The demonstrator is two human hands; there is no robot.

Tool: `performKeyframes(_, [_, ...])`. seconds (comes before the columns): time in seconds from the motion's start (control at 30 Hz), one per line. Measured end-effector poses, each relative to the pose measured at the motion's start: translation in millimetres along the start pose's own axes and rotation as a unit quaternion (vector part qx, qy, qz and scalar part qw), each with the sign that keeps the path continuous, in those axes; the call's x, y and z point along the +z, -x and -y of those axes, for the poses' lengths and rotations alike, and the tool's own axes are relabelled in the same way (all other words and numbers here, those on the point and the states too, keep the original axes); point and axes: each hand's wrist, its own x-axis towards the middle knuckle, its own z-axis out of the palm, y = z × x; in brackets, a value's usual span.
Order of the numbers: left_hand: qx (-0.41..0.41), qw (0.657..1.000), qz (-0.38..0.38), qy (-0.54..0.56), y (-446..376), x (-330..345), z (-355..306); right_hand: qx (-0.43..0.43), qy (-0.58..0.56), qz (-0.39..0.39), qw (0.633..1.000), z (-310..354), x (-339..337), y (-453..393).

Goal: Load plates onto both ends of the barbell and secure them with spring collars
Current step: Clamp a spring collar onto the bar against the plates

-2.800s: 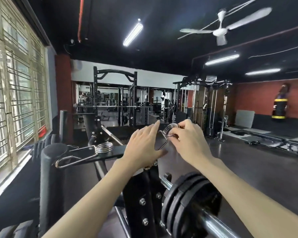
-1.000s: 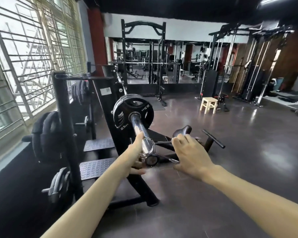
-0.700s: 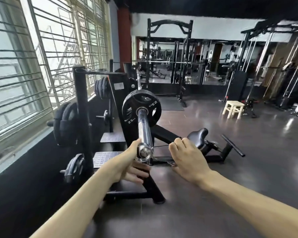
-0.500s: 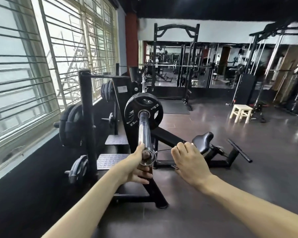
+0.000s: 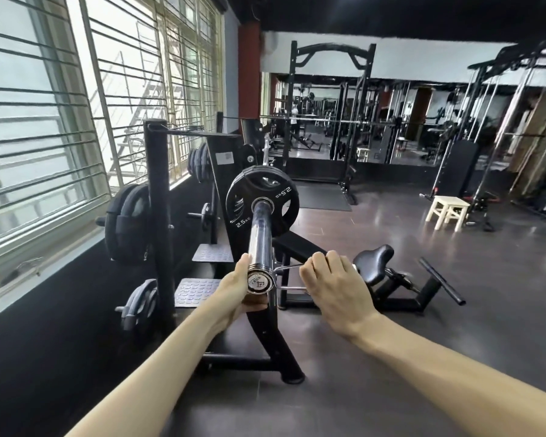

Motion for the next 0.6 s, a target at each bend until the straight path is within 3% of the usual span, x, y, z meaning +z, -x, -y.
performKeyframes(0.2, [-0.04,0.999,0.012,-0.003,-7.0,-1.7,-21.1,0.006,0.028,0.053,0.998,-1.6,16.4,-16.8])
performKeyframes(0.3, [-0.054,0.996,0.006,-0.064,-9.2,-1.8,-29.1,-0.017,0.013,0.075,0.997,-8.7,18.8,-16.9])
performKeyframes(0.37, [-0.053,0.992,0.001,-0.111,-7.8,-0.1,-33.6,-0.015,-0.057,0.093,0.994,-14.1,15.7,-13.9])
performKeyframes(0.43, [-0.065,0.99,-0.002,-0.125,-5.1,1.7,-37.4,0.092,-0.249,0.114,0.957,-13.1,5.7,-20.7])
performKeyframes(0.47, [-0.076,0.99,0.001,-0.123,-2.3,2.4,-38.8,0.203,-0.353,0.116,0.906,-11.9,0.4,-28.0])
performKeyframes(0.5, [-0.088,0.989,0.009,-0.118,0.4,3.0,-40.0,0.341,-0.435,0.107,0.827,-13.6,0.3,-37.4])
performKeyframes(0.53, [-0.097,0.988,0.022,-0.116,1.7,3.9,-41.2,0.477,-0.487,0.123,0.721,-19.2,2.1,-48.9])
performKeyframes(0.57, [-0.102,0.987,0.035,-0.121,2.3,4.5,-42.3,0.576,-0.519,0.188,0.603,-26.1,4.0,-59.6])
performKeyframes(0.6, [-0.102,0.984,0.041,-0.14,3.5,5.1,-43.5,0.62,-0.542,0.273,0.498,-32.2,6.3,-66.5])
